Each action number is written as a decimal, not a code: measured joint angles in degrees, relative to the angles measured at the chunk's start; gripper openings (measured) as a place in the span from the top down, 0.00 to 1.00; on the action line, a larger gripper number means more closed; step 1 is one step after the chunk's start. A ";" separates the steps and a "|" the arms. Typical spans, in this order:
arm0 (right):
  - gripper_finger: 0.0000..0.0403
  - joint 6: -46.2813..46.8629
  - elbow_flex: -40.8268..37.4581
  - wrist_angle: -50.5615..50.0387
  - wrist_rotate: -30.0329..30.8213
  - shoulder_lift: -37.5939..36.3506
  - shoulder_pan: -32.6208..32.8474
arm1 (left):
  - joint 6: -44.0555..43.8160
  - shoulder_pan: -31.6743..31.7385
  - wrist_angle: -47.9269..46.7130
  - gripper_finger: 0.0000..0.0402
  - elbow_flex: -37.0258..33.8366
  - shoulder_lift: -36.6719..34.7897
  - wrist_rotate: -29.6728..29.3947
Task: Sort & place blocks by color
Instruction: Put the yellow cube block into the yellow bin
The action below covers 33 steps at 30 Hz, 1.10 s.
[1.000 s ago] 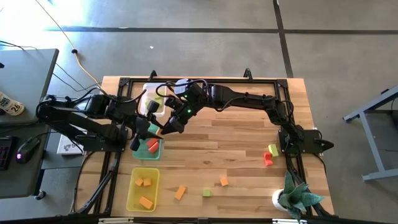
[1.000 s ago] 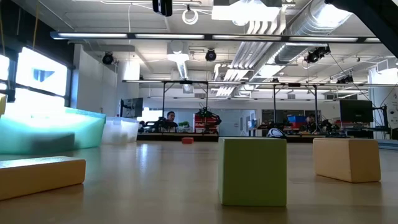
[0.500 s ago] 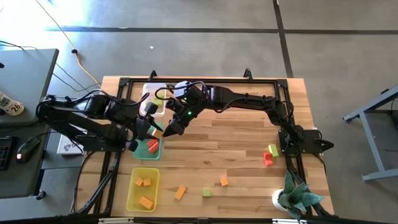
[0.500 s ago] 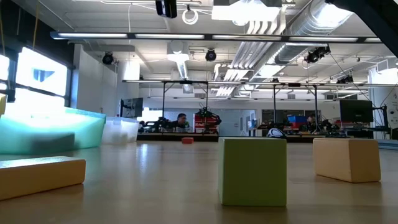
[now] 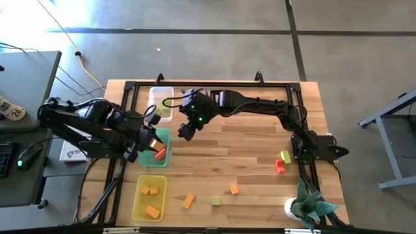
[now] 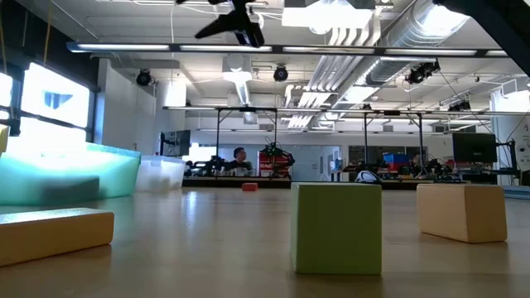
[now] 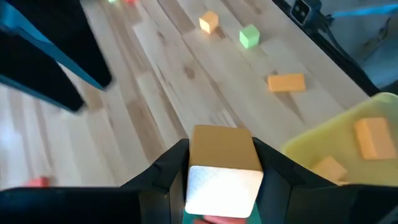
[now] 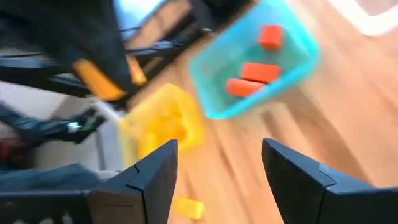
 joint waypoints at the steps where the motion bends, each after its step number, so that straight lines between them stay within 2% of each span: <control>1: 0.46 -0.03 0.02 -1.21 1.58 -0.01 0.14 | -1.00 -0.36 -0.75 0.70 0.00 0.00 0.00; 5: 0.46 0.02 0.01 -6.35 7.24 -0.01 1.02 | -5.51 -2.19 -4.30 0.70 0.00 -0.35 0.02; 12: 0.46 0.66 0.02 -12.30 13.32 -0.01 3.18 | -13.79 -7.46 -9.58 0.70 -0.02 -0.72 0.18; 18: 0.46 0.93 0.01 -16.80 14.50 -0.01 5.03 | -25.87 -14.60 -9.55 0.70 -0.23 -0.66 0.31; 24: 0.46 -1.24 0.00 -18.82 14.54 -0.01 6.13 | -39.94 -22.37 -8.36 0.70 -4.82 -0.57 -0.50; 33: 0.46 -1.45 0.01 -19.25 14.45 -0.01 7.72 | -54.87 -29.99 3.53 0.70 -11.81 1.87 -6.88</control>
